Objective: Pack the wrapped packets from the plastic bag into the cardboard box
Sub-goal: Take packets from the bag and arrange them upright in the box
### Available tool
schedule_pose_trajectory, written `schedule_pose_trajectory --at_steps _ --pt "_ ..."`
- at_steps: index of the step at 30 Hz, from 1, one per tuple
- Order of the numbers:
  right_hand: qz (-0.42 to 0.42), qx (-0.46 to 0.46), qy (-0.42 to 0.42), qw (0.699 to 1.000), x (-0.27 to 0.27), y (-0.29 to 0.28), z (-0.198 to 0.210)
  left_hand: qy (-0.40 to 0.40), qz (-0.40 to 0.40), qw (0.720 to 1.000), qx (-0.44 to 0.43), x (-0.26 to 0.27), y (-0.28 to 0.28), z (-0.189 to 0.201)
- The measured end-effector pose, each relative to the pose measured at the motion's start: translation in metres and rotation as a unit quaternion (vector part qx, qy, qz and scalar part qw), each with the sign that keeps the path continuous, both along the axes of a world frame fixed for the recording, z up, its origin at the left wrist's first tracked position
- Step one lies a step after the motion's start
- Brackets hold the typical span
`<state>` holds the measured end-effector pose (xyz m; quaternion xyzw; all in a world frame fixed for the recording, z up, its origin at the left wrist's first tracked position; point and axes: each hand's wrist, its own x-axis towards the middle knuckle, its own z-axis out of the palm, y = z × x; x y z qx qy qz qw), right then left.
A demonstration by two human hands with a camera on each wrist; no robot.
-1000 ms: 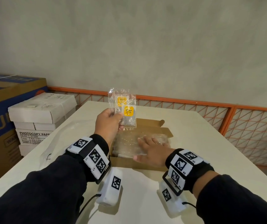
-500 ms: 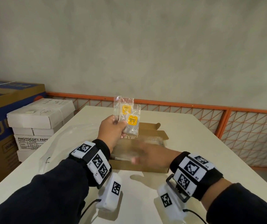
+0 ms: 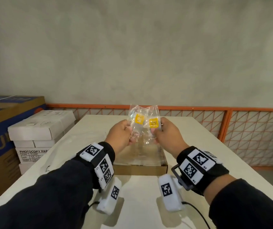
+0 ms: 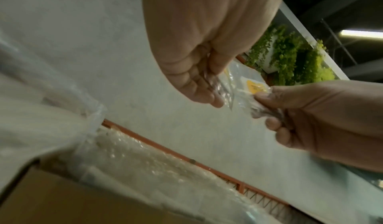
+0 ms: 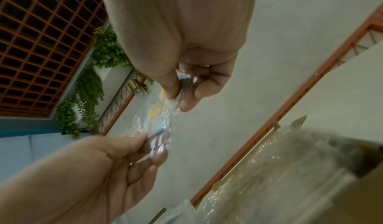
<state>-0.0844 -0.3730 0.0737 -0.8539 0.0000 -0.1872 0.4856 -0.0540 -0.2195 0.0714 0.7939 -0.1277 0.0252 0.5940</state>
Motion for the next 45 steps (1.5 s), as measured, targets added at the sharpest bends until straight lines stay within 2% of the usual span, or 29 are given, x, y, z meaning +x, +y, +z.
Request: schedule_pose_trajectory --at_steps 4,7,15,23,27,31,32,34,35,36,37,41,45 --pt "-0.035 -0.015 -0.008 0.999 0.0 -0.026 0.001 -0.088 0.059 0.988 0.108 0.015 0.003 0.004" --pt "-0.052 -0.031 0.004 0.998 0.004 -0.041 -0.002 -0.107 0.079 0.976 0.174 0.024 0.001 0.004" --pt "-0.048 -0.028 0.015 0.998 0.027 -0.062 -0.011 -0.1 0.083 0.942 0.311 0.055 -0.012 -0.012" --pt "-0.017 -0.052 0.018 0.998 0.048 -0.077 -0.017 -0.071 0.075 0.93 0.352 0.079 -0.026 -0.037" --pt "0.008 -0.06 0.026 0.998 0.056 -0.076 -0.021 -0.024 0.05 0.895 0.443 0.083 -0.03 -0.046" --pt "0.028 -0.092 0.039 0.995 0.059 -0.067 -0.023 -0.079 0.062 0.875 0.473 0.078 -0.029 -0.045" --pt "0.028 -0.108 0.037 0.993 0.059 -0.064 -0.022 -0.076 0.027 0.86 0.504 0.077 -0.029 -0.046" --pt "0.02 -0.14 0.036 0.989 0.058 -0.057 -0.017 -0.02 -0.073 0.808 0.584 0.069 -0.029 -0.053" --pt "0.018 -0.151 0.037 0.988 0.058 -0.054 -0.014 0.012 -0.1 0.791 0.603 0.064 -0.029 -0.056" --pt "0.018 -0.164 0.04 0.986 0.059 -0.05 -0.011 0.022 -0.109 0.788 0.605 0.06 -0.029 -0.057" --pt "0.019 -0.181 0.045 0.982 0.059 -0.046 -0.009 0.016 -0.107 0.798 0.593 0.057 -0.028 -0.056" --pt "0.017 -0.263 0.072 0.962 0.066 -0.03 -0.004 -0.001 -0.07 0.868 0.492 0.05 -0.018 -0.036" --pt "0.018 -0.335 0.1 0.937 0.071 -0.011 -0.001 0.001 -0.04 0.906 0.421 0.046 0.013 -0.022"
